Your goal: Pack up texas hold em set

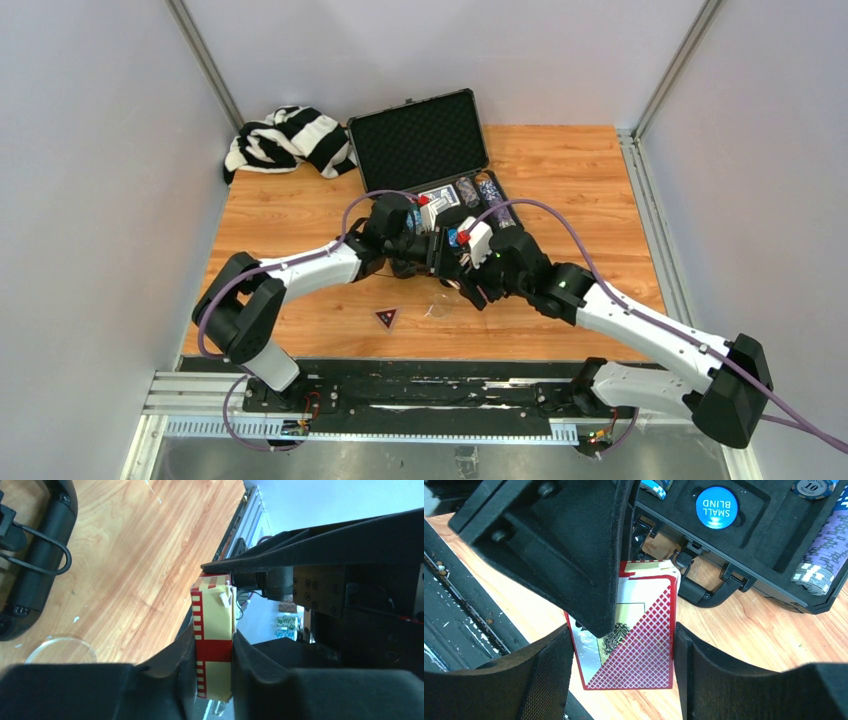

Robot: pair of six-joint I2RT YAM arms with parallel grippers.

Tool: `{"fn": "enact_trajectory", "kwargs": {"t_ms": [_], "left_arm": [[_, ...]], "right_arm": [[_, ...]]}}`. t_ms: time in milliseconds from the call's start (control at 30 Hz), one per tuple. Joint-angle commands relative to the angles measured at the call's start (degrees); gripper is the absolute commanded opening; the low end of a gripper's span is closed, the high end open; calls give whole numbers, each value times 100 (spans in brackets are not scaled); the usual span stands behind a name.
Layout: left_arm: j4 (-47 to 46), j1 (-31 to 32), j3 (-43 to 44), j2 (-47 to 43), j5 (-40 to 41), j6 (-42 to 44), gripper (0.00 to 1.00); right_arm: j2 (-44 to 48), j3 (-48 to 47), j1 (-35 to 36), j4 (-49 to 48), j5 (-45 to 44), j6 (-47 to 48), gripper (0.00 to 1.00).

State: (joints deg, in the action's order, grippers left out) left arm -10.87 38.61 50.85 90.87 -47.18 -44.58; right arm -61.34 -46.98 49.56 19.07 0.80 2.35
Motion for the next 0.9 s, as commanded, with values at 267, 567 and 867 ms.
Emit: {"fn": "enact_trajectory", "kwargs": {"t_ms": [267, 567, 867], "left_arm": [[5, -34, 99, -247, 518, 41, 0], [-505, -876, 407, 144, 1530, -637, 0], [-1530, -890, -102, 167, 3342, -1630, 0]], "right_arm": [[284, -54, 94, -435, -96, -71, 41], [1649, 715, 80, -650, -269, -155, 61], [2722, 1075, 57, -1224, -1486, -522, 61]]}}
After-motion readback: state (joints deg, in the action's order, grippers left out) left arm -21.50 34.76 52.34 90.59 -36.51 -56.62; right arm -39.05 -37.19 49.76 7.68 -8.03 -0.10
